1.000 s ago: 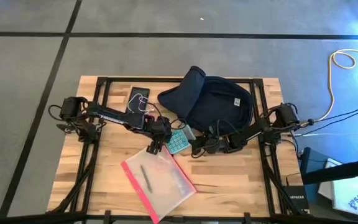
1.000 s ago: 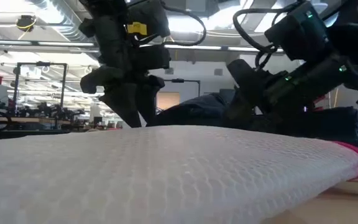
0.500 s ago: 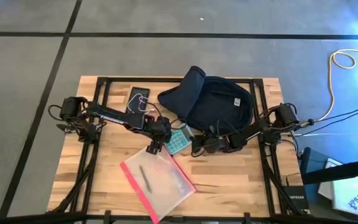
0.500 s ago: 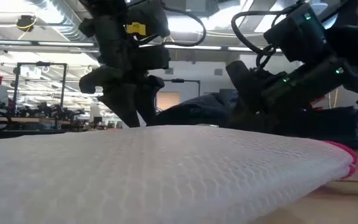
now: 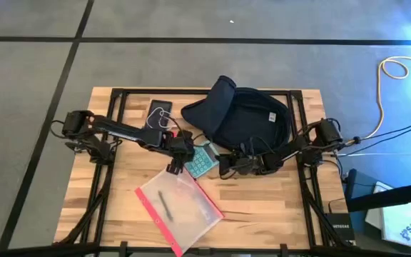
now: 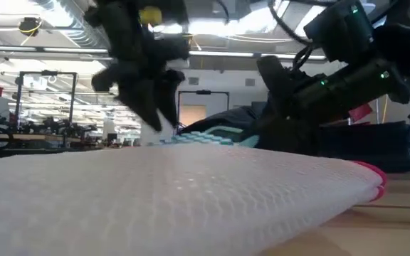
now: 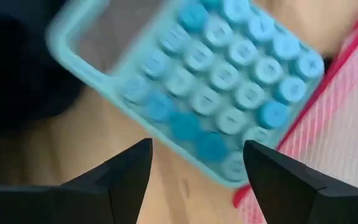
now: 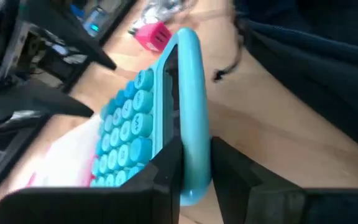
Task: Unpack backpack
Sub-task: Remove the blue calculator from the transparent zip bag
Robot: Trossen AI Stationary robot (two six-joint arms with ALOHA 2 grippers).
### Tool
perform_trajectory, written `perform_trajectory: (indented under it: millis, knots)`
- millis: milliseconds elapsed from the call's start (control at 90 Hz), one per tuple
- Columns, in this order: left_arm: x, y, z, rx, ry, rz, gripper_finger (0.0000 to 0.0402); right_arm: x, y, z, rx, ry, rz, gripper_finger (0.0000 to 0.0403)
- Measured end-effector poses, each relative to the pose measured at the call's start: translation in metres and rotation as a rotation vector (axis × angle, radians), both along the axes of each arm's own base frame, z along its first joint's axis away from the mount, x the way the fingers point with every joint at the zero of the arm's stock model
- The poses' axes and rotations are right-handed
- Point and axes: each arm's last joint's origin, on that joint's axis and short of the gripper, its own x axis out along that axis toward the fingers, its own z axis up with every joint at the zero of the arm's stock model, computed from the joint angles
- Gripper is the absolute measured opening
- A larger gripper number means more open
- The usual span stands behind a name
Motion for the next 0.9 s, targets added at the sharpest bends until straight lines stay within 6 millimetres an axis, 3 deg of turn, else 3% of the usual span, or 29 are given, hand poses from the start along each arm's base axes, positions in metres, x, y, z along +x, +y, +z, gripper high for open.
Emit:
perform_trajectory:
  millis: [300,567,722,900]
  knots:
    - [-0.045,0.001,0.071,-0.006,-0.204,0.041,0.0239,0.011,0.002,0.017,-0.014,-0.138,0.006,0.0053]
    - [-0.085,-0.005,0.114,-0.044,-0.385,0.026,0.0239,0.046,0.011,0.054,-0.105,-0.207,0.037,0.0053]
    - [-0.113,-0.007,0.114,-0.082,-0.575,0.032,0.0239,0.065,0.016,0.073,-0.162,-0.152,0.072,0.0053]
    - [-0.144,-0.005,0.090,-0.138,-0.773,0.053,0.0239,0.086,0.018,0.094,-0.215,-0.128,0.131,0.0053]
